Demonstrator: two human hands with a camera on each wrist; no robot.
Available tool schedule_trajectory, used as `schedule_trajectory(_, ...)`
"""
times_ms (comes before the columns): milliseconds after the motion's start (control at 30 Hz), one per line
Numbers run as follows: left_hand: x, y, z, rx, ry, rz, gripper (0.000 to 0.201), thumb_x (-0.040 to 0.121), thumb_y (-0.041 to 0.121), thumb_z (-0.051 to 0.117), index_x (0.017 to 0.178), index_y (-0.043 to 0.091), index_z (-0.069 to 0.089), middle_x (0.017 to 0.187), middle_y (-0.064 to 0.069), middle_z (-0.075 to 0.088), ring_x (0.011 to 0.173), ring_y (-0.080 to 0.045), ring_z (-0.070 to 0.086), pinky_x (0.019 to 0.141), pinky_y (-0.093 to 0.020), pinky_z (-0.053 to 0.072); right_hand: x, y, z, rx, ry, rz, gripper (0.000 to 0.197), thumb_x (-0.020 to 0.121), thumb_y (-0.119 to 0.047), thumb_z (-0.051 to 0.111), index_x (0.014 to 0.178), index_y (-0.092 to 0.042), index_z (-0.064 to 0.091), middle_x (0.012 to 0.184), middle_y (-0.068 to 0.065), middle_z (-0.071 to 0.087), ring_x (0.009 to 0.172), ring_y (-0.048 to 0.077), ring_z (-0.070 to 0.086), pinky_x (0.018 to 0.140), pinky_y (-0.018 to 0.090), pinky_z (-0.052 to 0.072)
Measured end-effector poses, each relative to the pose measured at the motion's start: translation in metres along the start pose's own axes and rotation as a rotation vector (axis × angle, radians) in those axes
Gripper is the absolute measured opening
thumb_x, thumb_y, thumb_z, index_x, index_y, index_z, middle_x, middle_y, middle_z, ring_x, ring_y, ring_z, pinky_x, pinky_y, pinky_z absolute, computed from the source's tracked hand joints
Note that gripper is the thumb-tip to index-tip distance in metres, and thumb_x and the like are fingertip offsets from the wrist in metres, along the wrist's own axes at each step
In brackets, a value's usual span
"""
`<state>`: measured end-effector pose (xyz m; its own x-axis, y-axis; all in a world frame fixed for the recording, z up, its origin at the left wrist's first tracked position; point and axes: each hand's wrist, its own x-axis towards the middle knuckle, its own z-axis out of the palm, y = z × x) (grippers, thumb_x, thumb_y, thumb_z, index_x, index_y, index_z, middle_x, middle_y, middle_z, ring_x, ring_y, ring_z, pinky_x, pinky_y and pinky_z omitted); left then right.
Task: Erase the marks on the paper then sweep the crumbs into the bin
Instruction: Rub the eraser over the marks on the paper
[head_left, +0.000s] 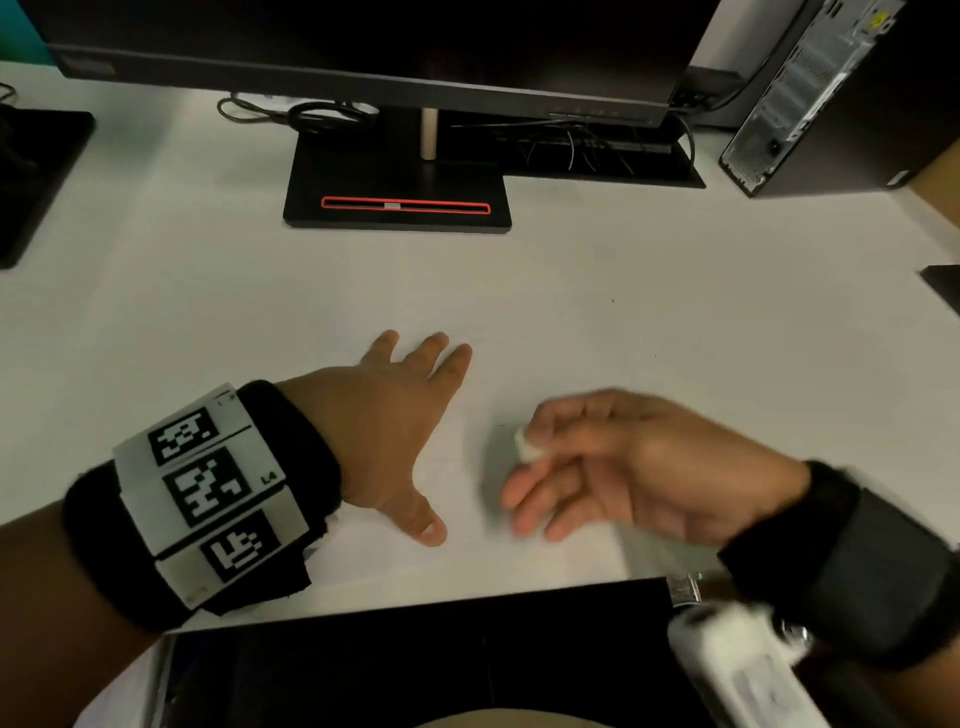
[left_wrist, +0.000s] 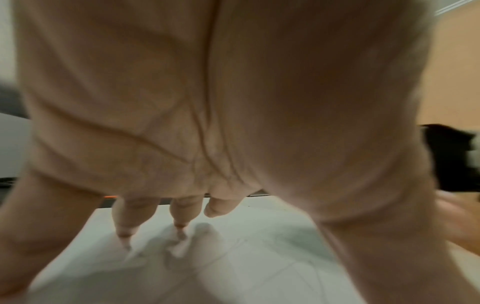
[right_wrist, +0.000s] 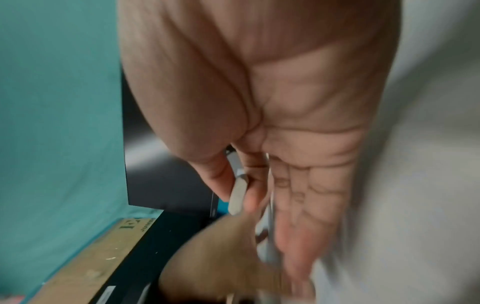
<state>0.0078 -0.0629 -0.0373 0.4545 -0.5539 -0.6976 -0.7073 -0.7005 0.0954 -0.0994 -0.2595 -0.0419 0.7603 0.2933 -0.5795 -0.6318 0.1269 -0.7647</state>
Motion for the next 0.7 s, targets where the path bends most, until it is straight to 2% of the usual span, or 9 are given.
schedule_trajectory(100, 0.000, 0.000, 0.000, 0.007, 0.003, 0.006, 0.148, 0.064, 0.073, 0.076, 0.148, 0.026, -0.037, 0.160, 0.006, -0.033, 0.149, -0.034, -0.024, 0.122, -0.050, 0.020, 0.003, 0.015, 0.001, 0.176, -0.054, 0.080, 0.015, 0.090, -0.018, 0.066, 0.098, -0.005, 0.065, 0.114, 0.036, 0.069, 0.105, 0.044, 0.072, 0.090, 0.044, 0.061)
schedule_trajectory(167, 0.000, 0.000, -0.002, 0.013, -0.002, 0.006, 0.149, 0.064, 0.073, 0.076, 0.147, 0.026, -0.038, 0.160, 0.004, -0.034, 0.149, -0.034, -0.024, 0.122, -0.050, 0.019, 0.013, 0.008, -0.022, 0.433, 0.223, -0.066, 0.016, 0.097, -0.019, 0.058, 0.101, -0.004, 0.060, 0.113, 0.034, 0.068, 0.102, 0.041, 0.073, 0.093, 0.043, 0.058)
schedule_trajectory(267, -0.002, 0.001, -0.002, 0.000, -0.009, 0.005, 0.149, 0.064, 0.072, 0.076, 0.147, 0.027, -0.039, 0.160, 0.005, -0.035, 0.148, -0.033, -0.025, 0.122, -0.050, 0.018, 0.013, -0.008, -0.032, 0.651, 0.553, -0.450, 0.022, 0.104, -0.018, 0.050, 0.084, -0.012, 0.057, 0.110, 0.026, 0.063, 0.099, 0.036, 0.071, 0.091, 0.039, 0.059)
schedule_trajectory(333, 0.000, 0.001, -0.003, 0.000, -0.013, 0.003, 0.149, 0.064, 0.071, 0.077, 0.146, 0.028, -0.039, 0.160, 0.005, -0.034, 0.148, -0.034, -0.024, 0.121, -0.051, 0.020, 0.008, -0.003, -0.009, 0.642, 0.438, -0.438, 0.019, 0.103, -0.016, 0.050, 0.086, -0.010, 0.057, 0.110, 0.030, 0.065, 0.103, 0.040, 0.069, 0.087, 0.039, 0.061)
schedule_trajectory(433, 0.002, 0.001, -0.001, 0.015, 0.000, 0.011, 0.152, 0.061, 0.073, 0.079, 0.146, 0.029, -0.039, 0.161, 0.005, -0.031, 0.149, -0.037, -0.021, 0.119, -0.054, 0.025, 0.009, 0.016, 0.033, 0.435, 0.083, -0.120, 0.013, 0.094, -0.019, 0.059, 0.096, -0.006, 0.058, 0.109, 0.035, 0.070, 0.098, 0.042, 0.072, 0.088, 0.045, 0.061)
schedule_trajectory(500, 0.002, 0.001, 0.000, 0.020, 0.009, 0.013, 0.152, 0.060, 0.073, 0.079, 0.146, 0.029, -0.039, 0.161, 0.005, -0.031, 0.149, -0.037, -0.021, 0.120, -0.053, 0.022, 0.021, 0.018, 0.028, 0.400, 0.044, 0.008, 0.024, 0.094, -0.024, 0.059, 0.101, -0.001, 0.060, 0.111, 0.032, 0.070, 0.101, 0.041, 0.072, 0.090, 0.044, 0.060)
schedule_trajectory(567, 0.001, 0.001, 0.000, -0.013, -0.002, 0.004, 0.151, 0.062, 0.071, 0.078, 0.146, 0.028, -0.040, 0.160, 0.007, -0.033, 0.149, -0.034, -0.024, 0.122, -0.052, 0.018, 0.033, 0.006, 0.000, 0.551, 0.198, -0.057, 0.035, 0.104, -0.027, 0.048, 0.093, 0.002, 0.065, 0.111, 0.032, 0.069, 0.104, 0.041, 0.070, 0.092, 0.043, 0.058)
schedule_trajectory(633, -0.001, 0.000, -0.001, -0.034, 0.001, 0.006, 0.150, 0.063, 0.071, 0.078, 0.146, 0.029, -0.039, 0.160, 0.010, -0.034, 0.148, -0.030, -0.025, 0.122, -0.052, 0.018, 0.038, -0.011, -0.037, 0.755, 0.448, -0.279, 0.043, 0.106, -0.024, 0.044, 0.073, -0.005, 0.064, 0.105, 0.026, 0.066, 0.098, 0.037, 0.068, 0.095, 0.040, 0.056)
schedule_trajectory(700, -0.002, 0.000, -0.001, -0.038, 0.002, 0.010, 0.150, 0.063, 0.071, 0.078, 0.146, 0.028, -0.039, 0.158, 0.011, -0.035, 0.148, -0.028, -0.027, 0.121, -0.052, 0.020, 0.029, -0.021, -0.060, 0.829, 0.648, -0.488, 0.035, 0.106, -0.022, 0.047, 0.074, -0.011, 0.055, 0.107, 0.021, 0.063, 0.099, 0.035, 0.069, 0.097, 0.040, 0.056)
